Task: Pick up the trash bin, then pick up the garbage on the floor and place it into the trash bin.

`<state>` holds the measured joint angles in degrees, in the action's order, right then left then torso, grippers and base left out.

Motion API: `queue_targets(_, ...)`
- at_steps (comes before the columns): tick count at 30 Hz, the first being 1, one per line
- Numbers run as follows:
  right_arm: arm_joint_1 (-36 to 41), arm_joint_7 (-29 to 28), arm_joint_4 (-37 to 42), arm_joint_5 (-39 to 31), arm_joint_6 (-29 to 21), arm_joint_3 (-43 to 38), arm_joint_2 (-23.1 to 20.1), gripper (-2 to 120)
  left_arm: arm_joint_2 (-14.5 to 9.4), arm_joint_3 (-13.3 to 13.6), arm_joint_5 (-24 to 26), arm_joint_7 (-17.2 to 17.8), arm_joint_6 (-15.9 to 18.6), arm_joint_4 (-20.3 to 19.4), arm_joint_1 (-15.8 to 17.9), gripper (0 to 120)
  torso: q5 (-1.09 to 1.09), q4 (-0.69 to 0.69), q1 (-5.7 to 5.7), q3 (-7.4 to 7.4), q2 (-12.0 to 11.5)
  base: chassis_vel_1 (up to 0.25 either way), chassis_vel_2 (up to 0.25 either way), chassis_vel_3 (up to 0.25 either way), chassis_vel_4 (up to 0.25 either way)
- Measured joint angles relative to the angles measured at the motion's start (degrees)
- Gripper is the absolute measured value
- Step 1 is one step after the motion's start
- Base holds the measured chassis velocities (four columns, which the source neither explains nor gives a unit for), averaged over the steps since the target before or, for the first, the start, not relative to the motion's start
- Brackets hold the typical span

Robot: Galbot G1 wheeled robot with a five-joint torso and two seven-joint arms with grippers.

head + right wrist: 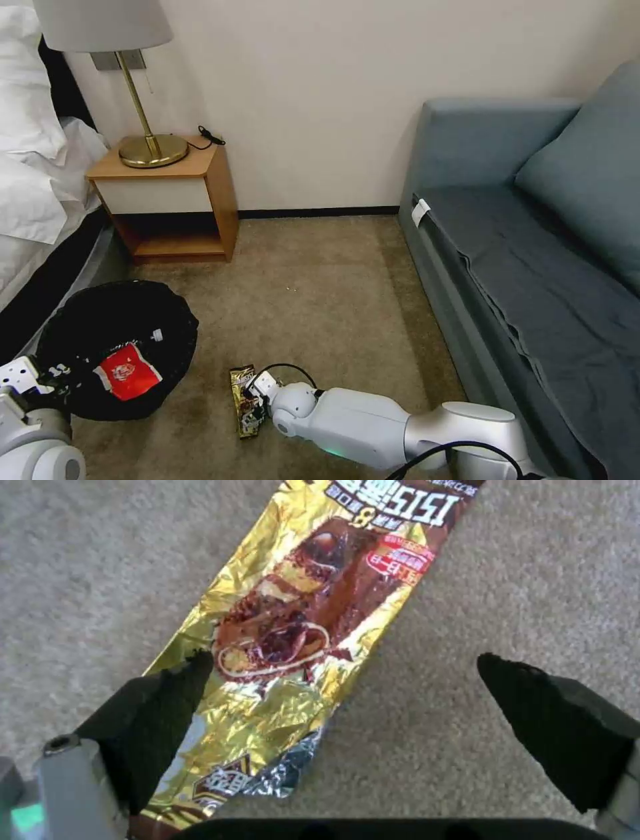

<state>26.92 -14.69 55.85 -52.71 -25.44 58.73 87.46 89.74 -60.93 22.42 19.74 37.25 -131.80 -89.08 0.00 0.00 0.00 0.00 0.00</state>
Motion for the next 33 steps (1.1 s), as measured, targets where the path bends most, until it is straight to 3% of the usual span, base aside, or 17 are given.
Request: queue_targets(33, 1.15, 1.24, -2.57, 4.02, 2.33, 2.26, 2.04, 99, 0.04, -0.04, -0.27, -0.08, -0.52, -0.41, -0.32, 2, 0.0, 0.0, 0.0, 0.0, 0.0, 0.0, 0.0, 0.0, 0.0)
